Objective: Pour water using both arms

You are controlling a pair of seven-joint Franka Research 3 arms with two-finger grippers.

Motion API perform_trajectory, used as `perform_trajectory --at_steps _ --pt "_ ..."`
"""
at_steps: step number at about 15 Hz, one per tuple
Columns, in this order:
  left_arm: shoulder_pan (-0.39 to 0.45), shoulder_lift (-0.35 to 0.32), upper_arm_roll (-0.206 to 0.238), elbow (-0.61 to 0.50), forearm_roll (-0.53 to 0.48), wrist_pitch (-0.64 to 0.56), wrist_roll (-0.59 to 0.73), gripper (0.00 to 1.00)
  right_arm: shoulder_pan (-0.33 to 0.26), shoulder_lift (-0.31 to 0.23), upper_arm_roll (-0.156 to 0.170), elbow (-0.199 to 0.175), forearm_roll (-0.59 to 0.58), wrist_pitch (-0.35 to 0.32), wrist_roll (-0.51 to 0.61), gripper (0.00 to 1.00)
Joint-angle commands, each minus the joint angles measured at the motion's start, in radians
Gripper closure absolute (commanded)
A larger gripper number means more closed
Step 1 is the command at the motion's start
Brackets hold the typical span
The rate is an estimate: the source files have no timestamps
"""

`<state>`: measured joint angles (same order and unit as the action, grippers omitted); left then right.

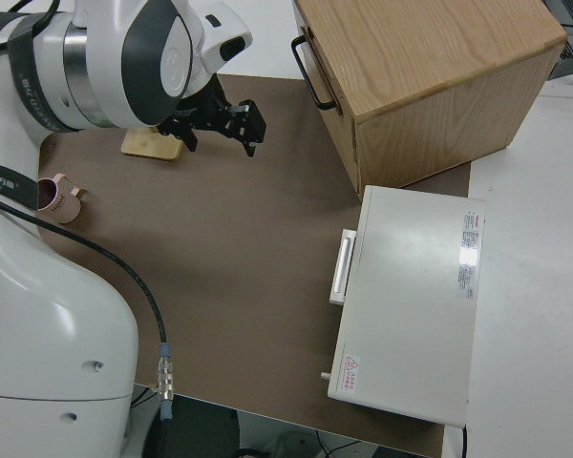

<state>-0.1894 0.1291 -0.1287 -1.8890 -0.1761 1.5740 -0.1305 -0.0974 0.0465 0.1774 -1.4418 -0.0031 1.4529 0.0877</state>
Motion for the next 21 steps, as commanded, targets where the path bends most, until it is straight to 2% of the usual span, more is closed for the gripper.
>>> perform_trajectory --at_steps 1,21 --pt "0.008 0.006 0.003 0.041 0.012 -0.048 -0.014 1.00 -0.010 -0.019 0.001 -0.023 0.028 0.000 -0.022 0.011" --pt "0.007 0.004 0.011 0.041 0.040 -0.048 -0.014 1.00 -0.010 -0.019 0.001 -0.023 0.028 0.000 -0.022 0.011"
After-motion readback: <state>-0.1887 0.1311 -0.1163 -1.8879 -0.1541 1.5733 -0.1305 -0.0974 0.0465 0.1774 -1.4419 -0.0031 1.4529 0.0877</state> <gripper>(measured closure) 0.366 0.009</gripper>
